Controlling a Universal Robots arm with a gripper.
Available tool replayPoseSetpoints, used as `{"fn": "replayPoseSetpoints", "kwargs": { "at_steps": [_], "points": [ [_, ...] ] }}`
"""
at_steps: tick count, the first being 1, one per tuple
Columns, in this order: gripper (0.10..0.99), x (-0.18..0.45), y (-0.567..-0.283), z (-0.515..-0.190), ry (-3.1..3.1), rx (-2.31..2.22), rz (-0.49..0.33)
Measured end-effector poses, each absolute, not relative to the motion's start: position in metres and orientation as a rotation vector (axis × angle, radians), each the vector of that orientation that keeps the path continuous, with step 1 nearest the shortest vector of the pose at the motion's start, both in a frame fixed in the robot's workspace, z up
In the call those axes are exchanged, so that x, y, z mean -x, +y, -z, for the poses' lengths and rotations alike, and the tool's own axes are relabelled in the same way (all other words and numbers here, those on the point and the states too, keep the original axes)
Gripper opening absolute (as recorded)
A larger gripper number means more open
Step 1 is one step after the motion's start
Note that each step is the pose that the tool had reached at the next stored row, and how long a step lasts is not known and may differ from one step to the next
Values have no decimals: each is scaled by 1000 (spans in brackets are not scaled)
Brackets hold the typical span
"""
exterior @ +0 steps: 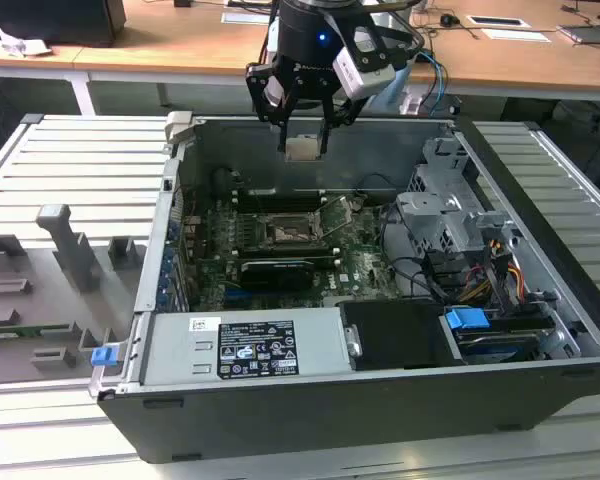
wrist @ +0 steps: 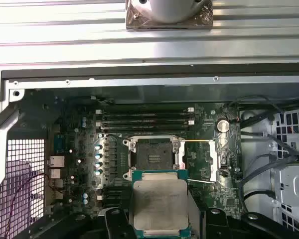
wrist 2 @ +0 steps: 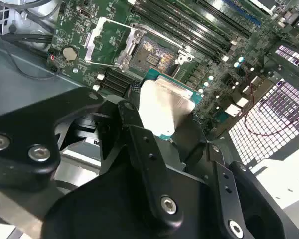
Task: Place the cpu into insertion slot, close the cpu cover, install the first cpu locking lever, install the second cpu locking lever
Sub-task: 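Place the cpu into insertion slot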
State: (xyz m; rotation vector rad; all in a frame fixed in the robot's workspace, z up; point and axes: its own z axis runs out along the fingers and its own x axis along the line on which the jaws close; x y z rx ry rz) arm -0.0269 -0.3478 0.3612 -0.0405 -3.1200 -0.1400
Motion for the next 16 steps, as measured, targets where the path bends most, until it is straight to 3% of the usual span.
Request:
{"fn": "replayPoseSetpoints", "kwargs": {
  "at_steps": [16],
  "points": [
    [529,27,-348,-355,-3107,374,141]
  ]
}}
